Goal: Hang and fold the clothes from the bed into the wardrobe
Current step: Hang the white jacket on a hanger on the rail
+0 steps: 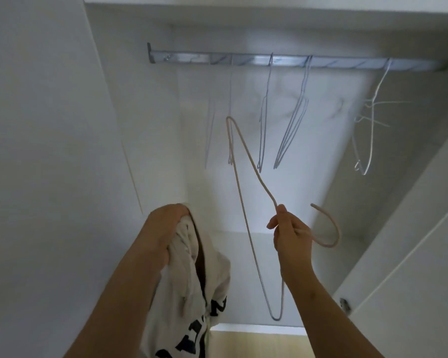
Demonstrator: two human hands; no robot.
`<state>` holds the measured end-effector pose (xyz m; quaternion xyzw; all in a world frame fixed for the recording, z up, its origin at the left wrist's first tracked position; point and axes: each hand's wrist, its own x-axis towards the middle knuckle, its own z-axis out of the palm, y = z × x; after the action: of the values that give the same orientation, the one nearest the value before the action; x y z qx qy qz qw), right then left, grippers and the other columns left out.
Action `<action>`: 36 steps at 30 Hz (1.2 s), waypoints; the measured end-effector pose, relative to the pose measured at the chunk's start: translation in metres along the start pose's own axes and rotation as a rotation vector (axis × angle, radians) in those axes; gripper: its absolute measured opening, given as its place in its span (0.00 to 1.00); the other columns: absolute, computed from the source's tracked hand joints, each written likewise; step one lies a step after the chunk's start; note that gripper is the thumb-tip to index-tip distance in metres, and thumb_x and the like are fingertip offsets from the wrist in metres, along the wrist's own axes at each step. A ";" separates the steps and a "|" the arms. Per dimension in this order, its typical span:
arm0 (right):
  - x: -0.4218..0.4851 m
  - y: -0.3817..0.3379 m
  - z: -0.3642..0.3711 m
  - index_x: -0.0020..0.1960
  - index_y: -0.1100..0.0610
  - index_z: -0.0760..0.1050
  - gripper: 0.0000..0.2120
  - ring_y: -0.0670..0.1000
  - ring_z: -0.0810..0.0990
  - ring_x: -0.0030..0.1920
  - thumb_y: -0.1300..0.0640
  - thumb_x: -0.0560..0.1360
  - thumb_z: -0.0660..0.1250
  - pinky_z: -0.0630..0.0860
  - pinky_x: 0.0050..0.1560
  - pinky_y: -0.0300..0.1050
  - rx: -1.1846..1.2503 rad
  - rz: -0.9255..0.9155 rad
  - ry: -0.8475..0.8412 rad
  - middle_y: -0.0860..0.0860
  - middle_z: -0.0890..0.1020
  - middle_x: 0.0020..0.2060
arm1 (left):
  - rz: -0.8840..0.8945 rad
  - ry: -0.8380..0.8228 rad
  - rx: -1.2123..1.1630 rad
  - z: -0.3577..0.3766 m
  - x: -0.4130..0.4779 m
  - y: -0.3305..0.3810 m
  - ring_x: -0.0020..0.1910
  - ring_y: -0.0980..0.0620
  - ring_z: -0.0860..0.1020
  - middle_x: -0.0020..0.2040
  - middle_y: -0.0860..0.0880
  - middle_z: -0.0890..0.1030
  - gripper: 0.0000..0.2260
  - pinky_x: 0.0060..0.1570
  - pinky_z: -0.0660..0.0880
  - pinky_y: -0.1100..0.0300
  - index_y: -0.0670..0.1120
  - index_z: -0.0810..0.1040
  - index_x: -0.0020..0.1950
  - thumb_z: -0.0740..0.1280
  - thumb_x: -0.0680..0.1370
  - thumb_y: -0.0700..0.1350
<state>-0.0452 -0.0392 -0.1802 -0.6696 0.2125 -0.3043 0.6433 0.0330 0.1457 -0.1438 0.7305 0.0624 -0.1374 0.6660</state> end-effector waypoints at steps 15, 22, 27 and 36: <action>0.018 0.003 -0.096 0.20 0.54 0.69 0.27 0.45 0.58 0.19 0.51 0.77 0.61 0.59 0.22 0.33 -0.063 0.074 -0.327 0.48 0.62 0.17 | 0.125 0.019 0.410 0.013 0.027 0.062 0.43 0.44 0.76 0.44 0.42 0.79 0.06 0.50 0.73 0.54 0.39 0.79 0.47 0.66 0.76 0.42; 0.026 -0.007 -0.109 0.20 0.54 0.69 0.27 0.45 0.59 0.19 0.48 0.77 0.62 0.60 0.23 0.32 -0.217 0.088 -0.393 0.48 0.61 0.17 | 0.194 0.074 0.512 0.026 0.025 0.067 0.46 0.45 0.74 0.44 0.42 0.78 0.07 0.49 0.70 0.56 0.37 0.80 0.50 0.64 0.76 0.37; 0.032 -0.012 -0.113 0.20 0.54 0.70 0.27 0.44 0.60 0.18 0.49 0.77 0.63 0.60 0.23 0.30 -0.337 0.060 -0.467 0.46 0.62 0.16 | 0.185 0.147 0.473 0.028 0.026 0.068 0.39 0.45 0.73 0.37 0.43 0.74 0.07 0.43 0.71 0.56 0.41 0.75 0.38 0.65 0.76 0.38; 0.019 -0.024 -0.080 0.28 0.52 0.76 0.21 0.42 0.61 0.17 0.49 0.78 0.62 0.61 0.23 0.29 -0.504 0.055 -0.625 0.44 0.65 0.14 | 0.435 -0.109 0.678 0.071 -0.015 0.067 0.45 0.54 0.78 0.44 0.53 0.81 0.07 0.42 0.71 0.65 0.47 0.83 0.48 0.66 0.75 0.43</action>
<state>-0.0885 -0.1087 -0.1546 -0.8609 0.0923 -0.0068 0.5003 0.0290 0.0698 -0.0809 0.8966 -0.1779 -0.0445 0.4030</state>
